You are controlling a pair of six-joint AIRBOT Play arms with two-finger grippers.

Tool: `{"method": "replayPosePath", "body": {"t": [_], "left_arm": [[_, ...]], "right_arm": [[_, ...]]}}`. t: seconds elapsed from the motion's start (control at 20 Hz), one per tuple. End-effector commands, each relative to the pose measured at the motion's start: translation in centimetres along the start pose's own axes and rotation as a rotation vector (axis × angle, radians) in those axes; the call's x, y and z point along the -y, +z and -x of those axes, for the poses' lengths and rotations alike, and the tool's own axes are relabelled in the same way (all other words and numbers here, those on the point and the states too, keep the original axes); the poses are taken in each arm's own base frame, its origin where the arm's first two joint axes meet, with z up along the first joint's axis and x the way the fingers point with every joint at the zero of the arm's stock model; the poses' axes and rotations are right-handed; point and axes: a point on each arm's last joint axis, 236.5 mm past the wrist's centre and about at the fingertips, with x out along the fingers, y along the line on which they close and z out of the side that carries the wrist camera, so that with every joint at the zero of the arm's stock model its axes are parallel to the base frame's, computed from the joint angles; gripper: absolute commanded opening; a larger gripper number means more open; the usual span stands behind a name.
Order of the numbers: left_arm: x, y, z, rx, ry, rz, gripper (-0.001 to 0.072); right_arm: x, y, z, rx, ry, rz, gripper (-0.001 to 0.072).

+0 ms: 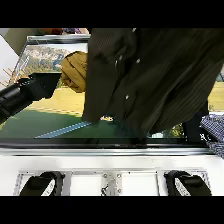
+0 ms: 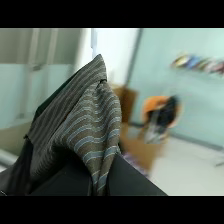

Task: Fold the clothes and pants, and hang the long-sleeved shirts on hangers.

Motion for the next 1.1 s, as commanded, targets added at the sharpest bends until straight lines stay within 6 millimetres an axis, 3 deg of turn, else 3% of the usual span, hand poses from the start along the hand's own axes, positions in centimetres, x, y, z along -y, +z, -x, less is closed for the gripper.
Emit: {"method": "replayPosePath", "body": {"t": [0.0, 0.1, 0.15, 0.25, 0.3, 0.55, 0.75, 0.9, 1.05], "left_arm": [[-0.7, -1.2, -0.4, -0.058, 0.015, 0.014, 0.0564], [-0.5, -2.8, -1.4, -0.126, 0.002, 0.017, 0.0563], [-0.1, -3.7, -2.1, -0.164, -0.012, 0.016, 0.0481], [0.6, -5.4, -3.4, -0.230, -0.038, 0.014, 0.0131], [0.9, -6.2, -4.1, -0.259, -0.050, 0.011, 0.0017], [2.0, -9.8, -6.6, -0.381, -0.086, 0.010, 0.0017], [1.9, -10.8, -7.5, -0.416, -0.083, 0.015, 0.0018], [1.8, -10.5, -7.5, -0.406, -0.081, 0.014, 0.0017], [1.8, -10.6, -7.5, -0.407, -0.081, 0.014, 0.0018]], "right_arm": [[6.7, 2.8, 1.4, 0.076, -0.301, 0.232, 0.0013], [10.2, 3.9, 2.7, 0.090, -0.459, 0.341, 0.0013], [11.9, 4.3, 3.5, 0.090, -0.534, 0.383, 0.0013], [15.6, 4.3, 5.3, 0.073, -0.667, 0.432, 0.0013], [17.5, 4.2, 6.3, 0.057, -0.731, 0.456, 0.0014], [25.6, 2.5, 11.4, -0.061, -0.965, 0.556, 0.0014], [30.2, 1.9, 15.9, -0.111, -1.122, 0.577, 0.0014], [32.4, 2.0, 18.7, -0.095, -1.222, 0.549, 0.0014], [32.8, 2.6, 19.5, -0.091, -1.255, 0.582, 0.0014]]}}
